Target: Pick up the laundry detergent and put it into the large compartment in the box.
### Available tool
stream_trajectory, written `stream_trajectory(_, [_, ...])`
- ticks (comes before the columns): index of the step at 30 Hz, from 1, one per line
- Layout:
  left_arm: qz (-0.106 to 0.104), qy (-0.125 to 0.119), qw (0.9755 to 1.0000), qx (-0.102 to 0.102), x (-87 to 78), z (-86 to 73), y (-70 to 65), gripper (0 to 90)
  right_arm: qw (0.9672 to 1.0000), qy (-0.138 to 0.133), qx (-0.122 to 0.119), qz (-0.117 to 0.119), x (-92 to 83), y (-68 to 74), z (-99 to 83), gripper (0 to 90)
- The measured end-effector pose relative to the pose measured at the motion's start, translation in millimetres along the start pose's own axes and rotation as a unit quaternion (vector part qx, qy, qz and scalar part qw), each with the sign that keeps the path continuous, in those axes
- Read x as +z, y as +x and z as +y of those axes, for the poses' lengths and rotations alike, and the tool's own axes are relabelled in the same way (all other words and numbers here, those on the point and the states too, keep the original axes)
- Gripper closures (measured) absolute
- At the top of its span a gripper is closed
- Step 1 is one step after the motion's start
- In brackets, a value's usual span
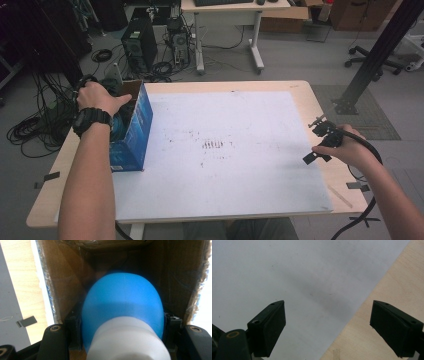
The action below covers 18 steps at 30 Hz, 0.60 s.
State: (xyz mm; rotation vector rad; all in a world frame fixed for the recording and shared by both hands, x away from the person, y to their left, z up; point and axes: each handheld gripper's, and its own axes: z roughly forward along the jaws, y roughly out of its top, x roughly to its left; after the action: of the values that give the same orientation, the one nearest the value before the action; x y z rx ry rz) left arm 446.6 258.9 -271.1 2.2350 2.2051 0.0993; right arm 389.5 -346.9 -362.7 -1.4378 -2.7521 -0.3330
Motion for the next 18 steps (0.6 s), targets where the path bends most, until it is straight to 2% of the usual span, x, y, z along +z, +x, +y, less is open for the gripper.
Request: stream_trajectory(18, [-0.002,0.0,1.0,-0.001,10.0,0.3,2.0,37.5,1.0,0.001,-0.001,0.002,2.9,-0.5,-1.1,13.3])
